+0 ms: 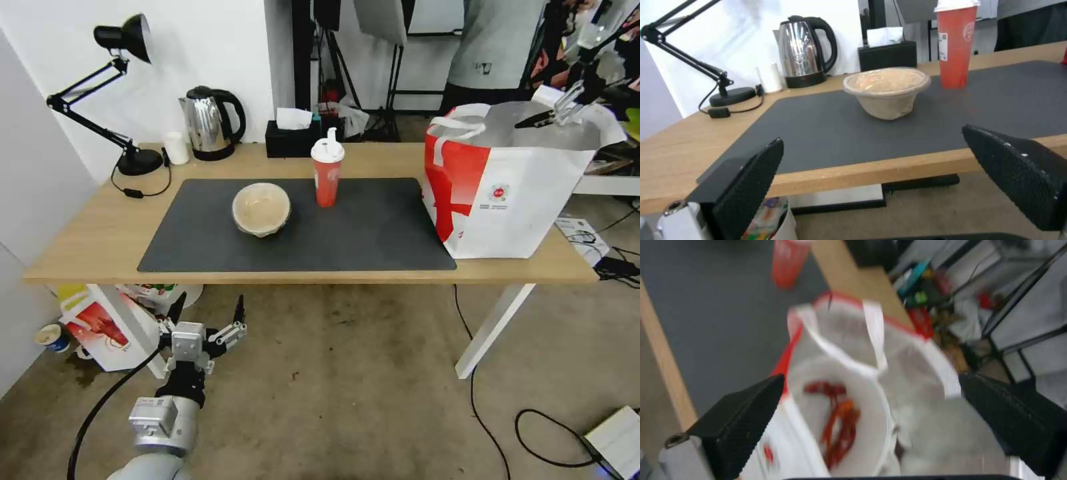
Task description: Pick up the trash from the table and place it into the takeout bag.
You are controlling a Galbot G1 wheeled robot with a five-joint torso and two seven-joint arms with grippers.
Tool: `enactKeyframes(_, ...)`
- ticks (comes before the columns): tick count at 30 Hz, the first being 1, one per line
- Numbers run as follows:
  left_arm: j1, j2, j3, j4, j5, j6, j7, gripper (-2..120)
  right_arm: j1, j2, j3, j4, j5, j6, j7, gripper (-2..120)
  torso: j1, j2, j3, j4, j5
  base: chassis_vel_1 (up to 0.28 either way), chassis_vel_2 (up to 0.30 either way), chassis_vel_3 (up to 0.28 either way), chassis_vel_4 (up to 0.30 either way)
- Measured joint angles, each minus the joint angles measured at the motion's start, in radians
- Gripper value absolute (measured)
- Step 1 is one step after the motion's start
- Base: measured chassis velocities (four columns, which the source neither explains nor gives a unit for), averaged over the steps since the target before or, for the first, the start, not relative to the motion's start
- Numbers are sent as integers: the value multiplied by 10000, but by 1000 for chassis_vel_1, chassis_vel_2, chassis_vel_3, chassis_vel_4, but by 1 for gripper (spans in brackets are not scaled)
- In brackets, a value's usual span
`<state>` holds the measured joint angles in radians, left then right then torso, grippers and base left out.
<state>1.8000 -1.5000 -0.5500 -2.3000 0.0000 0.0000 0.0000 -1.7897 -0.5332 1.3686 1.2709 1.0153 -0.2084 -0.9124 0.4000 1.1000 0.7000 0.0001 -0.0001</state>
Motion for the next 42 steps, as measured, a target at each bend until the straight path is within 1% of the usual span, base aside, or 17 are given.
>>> enactKeyframes(3,0,0,0,0,0,0,0,100,156,327,82,1075,1073,-13,1653,100,-1,0,0,-1,0,0,0,0,0)
enactKeyframes(4,0,0,0,0,0,0,0,100,156,327,82,1075,1073,-13,1653,100,-1,0,0,-1,0,0,0,0,0)
enactKeyframes(6,1,0,-1,0,0,0,-1,100,270,592,111,1812,1687,5,2668,100,0,0,0,-1,-1,0,0,0,0)
enactKeyframes(7,1,0,-1,0,0,0,-1,100,270,592,111,1812,1687,5,2668,100,0,0,0,-1,-1,0,0,0,0)
enactKeyframes(9,0,-1,0,0,0,0,-1,100,618,965,8,2795,2356,26,3647,100,0,0,0,2,1,0,0,0,0)
enactKeyframes(12,0,0,0,0,0,0,0,100,1024,1133,-296,3332,2643,27,4093,100,0,0,0,-2,1,0,0,0,0)
enactKeyframes(15,0,0,-1,0,0,0,-1,100,2211,1539,-1110,4612,3293,26,4981,100,-1,1,-1,-5,-2,0,0,0,0)
enactKeyframes(18,0,0,0,0,0,0,0,100,2461,1733,-1171,5088,3544,14,5377,100,-1,0,-1,-1,-1,0,0,0,0)
enactKeyframes(20,-1,0,-1,0,0,0,-1,100,2704,2145,-1173,5758,3796,8,5995,100,0,0,-1,0,-2,0,0,0,0)
enactKeyframes(28,0,0,0,0,0,0,0,100,2828,3115,-1249,7112,3878,615,7635,100,0,0,1,1,1,0,0,0,0)
enactKeyframes(30,-1,0,0,0,0,0,0,100,2787,3567,-1255,7693,3834,806,8812,100,-1,0,0,-2,2,0,0,0,0)
enactKeyframes(32,-1,0,0,0,-1,0,0,100,2780,3666,-1257,7827,3814,842,9048,100,-1,0,0,-2,2,0,0,0,0)
enactKeyframes(35,-1,1,0,0,0,0,0,100,2796,4336,-1446,8626,3428,1020,10296,100,-1,0,0,-1,1,0,0,0,0)
enactKeyframes(36,-1,1,0,0,0,0,0,100,2796,4336,-1446,8626,3428,1020,10296,100,-1,0,0,-1,1,0,0,0,0)
enactKeyframes(38,-1,0,0,0,0,0,0,100,2835,4723,-1609,9076,3112,1077,10871,100,-1,0,1,-1,0,0,0,0,0)
enactKeyframes(40,0,1,-1,0,-1,0,-1,100,2942,5697,-2066,9954,2456,1160,11727,100,-1,1,0,-3,0,0,0,0,0)
enactKeyframes(42,-1,0,0,0,0,0,0,100,2965,6005,-2208,10187,2272,1171,11893,100,-1,1,0,-1,0,0,0,0,0)
